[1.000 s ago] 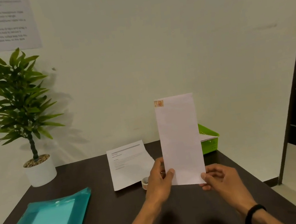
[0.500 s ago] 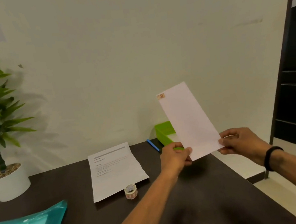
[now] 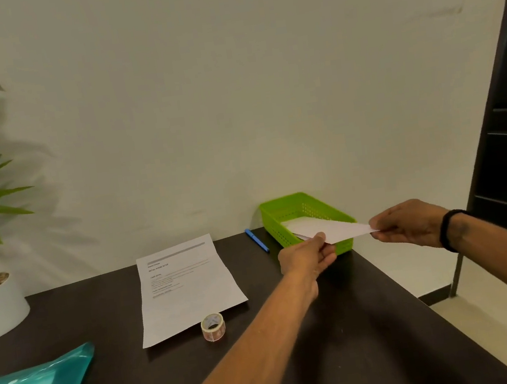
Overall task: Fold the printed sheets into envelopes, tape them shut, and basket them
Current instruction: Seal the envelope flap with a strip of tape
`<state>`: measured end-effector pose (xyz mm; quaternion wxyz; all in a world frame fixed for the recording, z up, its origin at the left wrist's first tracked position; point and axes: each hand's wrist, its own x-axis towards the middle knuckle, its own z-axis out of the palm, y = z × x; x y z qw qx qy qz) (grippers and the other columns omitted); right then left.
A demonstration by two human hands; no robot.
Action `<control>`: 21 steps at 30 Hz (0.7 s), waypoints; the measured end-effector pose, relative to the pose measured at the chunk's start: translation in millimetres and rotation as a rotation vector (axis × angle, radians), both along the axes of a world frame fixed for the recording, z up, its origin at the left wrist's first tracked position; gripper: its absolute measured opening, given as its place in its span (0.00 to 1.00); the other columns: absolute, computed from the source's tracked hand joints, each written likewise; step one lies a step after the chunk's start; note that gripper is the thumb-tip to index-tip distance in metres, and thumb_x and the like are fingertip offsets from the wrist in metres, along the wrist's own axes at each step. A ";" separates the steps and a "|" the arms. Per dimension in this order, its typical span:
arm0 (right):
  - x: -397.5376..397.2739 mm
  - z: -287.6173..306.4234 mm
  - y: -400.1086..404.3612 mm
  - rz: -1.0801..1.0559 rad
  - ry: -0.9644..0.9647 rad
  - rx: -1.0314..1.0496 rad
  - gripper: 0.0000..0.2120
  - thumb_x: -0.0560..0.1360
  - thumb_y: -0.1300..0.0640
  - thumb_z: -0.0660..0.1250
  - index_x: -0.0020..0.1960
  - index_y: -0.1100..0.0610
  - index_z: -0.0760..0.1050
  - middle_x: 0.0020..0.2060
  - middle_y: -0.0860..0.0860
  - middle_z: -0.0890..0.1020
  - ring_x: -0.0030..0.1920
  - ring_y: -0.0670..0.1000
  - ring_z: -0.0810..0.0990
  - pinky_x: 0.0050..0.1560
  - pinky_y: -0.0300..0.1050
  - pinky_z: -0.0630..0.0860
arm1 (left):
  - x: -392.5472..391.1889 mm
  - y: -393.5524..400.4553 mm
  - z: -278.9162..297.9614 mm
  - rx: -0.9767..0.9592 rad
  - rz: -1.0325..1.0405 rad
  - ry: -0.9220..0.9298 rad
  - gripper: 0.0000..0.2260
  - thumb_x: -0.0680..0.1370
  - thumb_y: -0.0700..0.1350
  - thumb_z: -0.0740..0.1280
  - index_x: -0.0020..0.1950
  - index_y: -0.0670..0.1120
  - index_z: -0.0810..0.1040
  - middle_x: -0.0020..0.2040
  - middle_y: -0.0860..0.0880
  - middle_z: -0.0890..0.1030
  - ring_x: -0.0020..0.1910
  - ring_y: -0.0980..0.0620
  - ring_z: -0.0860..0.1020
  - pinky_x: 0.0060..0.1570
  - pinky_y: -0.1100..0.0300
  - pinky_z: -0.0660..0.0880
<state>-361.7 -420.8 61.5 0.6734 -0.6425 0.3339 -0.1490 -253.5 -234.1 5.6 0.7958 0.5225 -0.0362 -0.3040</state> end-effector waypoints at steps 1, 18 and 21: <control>3.3 -0.3 0.5 -0.012 -0.031 0.011 0.10 0.77 0.73 0.69 0.58 0.73 0.79 0.54 0.67 0.83 0.47 0.58 0.85 0.33 0.41 0.84 | 1.9 -0.1 -0.9 -0.008 0.005 -0.001 0.11 0.76 0.39 0.77 0.54 0.35 0.82 0.42 0.41 0.86 0.37 0.50 0.85 0.42 0.55 0.85; 53.2 -39.8 6.8 -0.132 -0.178 -0.211 0.13 0.68 0.75 0.78 0.51 0.75 0.80 0.48 0.69 0.84 0.41 0.58 0.86 0.41 0.40 0.85 | 42.7 -7.1 -17.1 0.242 0.157 -0.357 0.06 0.77 0.43 0.77 0.51 0.45 0.83 0.39 0.45 0.86 0.32 0.55 0.81 0.41 0.56 0.85; 56.0 -45.4 8.0 -0.190 -0.175 -0.279 0.09 0.67 0.73 0.79 0.45 0.71 0.82 0.45 0.67 0.85 0.45 0.62 0.87 0.49 0.47 0.86 | 43.7 -4.1 -18.0 0.260 0.157 -0.408 0.05 0.77 0.44 0.77 0.49 0.46 0.83 0.40 0.46 0.87 0.32 0.56 0.81 0.40 0.58 0.84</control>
